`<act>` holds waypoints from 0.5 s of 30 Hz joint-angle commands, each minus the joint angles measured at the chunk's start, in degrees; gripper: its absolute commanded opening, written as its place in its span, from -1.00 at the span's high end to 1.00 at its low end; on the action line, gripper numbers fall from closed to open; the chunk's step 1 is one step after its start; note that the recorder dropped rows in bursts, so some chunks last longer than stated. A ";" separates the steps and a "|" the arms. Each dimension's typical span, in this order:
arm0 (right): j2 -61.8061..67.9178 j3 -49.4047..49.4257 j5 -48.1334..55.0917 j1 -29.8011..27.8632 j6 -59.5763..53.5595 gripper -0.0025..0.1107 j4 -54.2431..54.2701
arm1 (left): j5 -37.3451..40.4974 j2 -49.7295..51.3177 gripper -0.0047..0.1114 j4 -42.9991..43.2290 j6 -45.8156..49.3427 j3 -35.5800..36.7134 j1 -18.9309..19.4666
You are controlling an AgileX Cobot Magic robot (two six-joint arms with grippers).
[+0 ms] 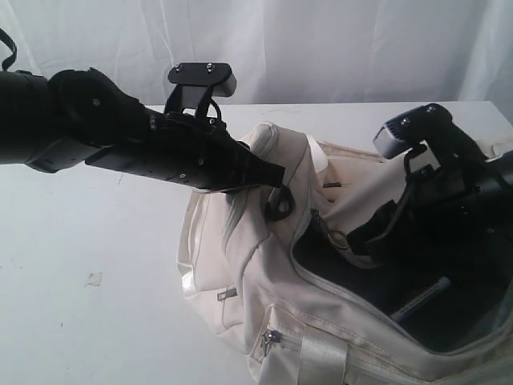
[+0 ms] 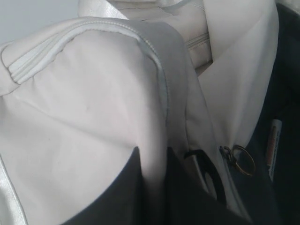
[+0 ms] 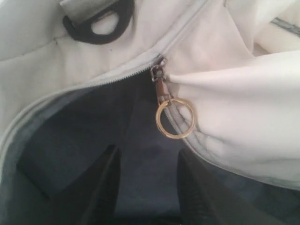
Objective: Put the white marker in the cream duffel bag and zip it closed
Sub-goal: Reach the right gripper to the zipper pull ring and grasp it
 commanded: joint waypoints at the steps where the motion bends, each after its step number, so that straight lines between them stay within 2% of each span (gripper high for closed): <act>1: 2.43 0.25 -0.54 -0.09 -1.39 0.29 5.40 | 1.09 -1.18 0.84 -0.73 -0.15 -0.76 -0.02; 6: 4.07 0.25 -0.53 -0.09 -2.11 0.21 6.92 | 1.92 -1.18 0.84 -0.73 -0.15 -0.76 -0.02; 10: 4.29 0.25 1.60 0.17 -9.62 0.09 6.31 | 2.05 -1.18 0.84 -0.73 -0.15 -0.76 -0.02; 15: 4.29 0.25 -2.55 2.92 -10.12 0.09 0.98 | 2.15 -1.18 0.84 -0.73 -0.15 -0.76 -0.02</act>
